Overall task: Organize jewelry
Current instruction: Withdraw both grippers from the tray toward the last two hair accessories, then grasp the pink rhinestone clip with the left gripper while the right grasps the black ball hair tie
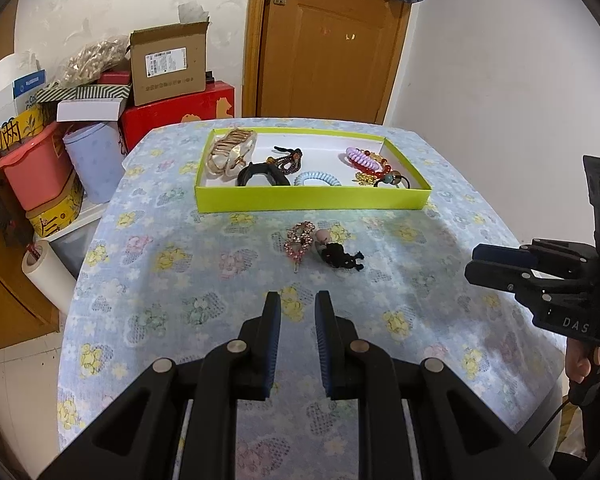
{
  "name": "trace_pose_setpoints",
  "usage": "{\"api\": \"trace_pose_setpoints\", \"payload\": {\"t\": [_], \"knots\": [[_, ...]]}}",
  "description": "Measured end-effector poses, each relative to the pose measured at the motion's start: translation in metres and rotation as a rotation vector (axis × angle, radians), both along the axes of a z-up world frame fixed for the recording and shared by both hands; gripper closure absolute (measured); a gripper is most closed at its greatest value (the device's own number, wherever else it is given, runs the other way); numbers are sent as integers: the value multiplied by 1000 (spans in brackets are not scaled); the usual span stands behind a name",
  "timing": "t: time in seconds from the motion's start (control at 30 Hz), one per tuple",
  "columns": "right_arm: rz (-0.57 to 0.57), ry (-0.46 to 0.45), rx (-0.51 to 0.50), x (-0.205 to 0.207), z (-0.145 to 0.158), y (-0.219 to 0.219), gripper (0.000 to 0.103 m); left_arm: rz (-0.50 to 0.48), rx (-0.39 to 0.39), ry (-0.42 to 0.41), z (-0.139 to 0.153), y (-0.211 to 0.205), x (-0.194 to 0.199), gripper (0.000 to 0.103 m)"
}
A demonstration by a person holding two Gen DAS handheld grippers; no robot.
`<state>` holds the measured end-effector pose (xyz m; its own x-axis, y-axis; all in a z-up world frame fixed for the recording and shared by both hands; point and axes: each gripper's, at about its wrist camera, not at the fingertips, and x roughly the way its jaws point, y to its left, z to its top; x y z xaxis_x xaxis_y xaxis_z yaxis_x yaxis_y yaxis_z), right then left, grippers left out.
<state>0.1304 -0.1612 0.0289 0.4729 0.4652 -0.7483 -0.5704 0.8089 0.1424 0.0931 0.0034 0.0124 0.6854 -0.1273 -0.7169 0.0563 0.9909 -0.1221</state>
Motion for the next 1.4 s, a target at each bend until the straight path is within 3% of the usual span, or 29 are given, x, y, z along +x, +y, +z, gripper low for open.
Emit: {"api": "trace_pose_setpoints", "payload": {"t": [0.2, 0.33, 0.7, 1.03, 1.1, 1.13, 1.4], "knots": [[40, 11, -24, 11, -9, 20, 68, 8, -6, 4, -4, 8, 6, 84], [69, 16, -42, 20, -16, 38, 68, 12, -13, 4, -7, 14, 10, 77], [132, 38, -88, 52, -43, 82, 68, 31, -28, 16, -17, 37, 22, 76], [146, 27, -97, 65, -50, 94, 68, 40, -41, 29, -26, 47, 32, 75], [149, 23, -98, 64, -50, 94, 76, 33, -45, 28, -26, 46, 35, 75], [150, 22, -99, 64, -50, 94, 86, 28, -46, 28, -26, 44, 36, 75], [119, 16, -67, 58, -42, 74, 86, -25, -49, 28, -25, 27, 52, 71]]}}
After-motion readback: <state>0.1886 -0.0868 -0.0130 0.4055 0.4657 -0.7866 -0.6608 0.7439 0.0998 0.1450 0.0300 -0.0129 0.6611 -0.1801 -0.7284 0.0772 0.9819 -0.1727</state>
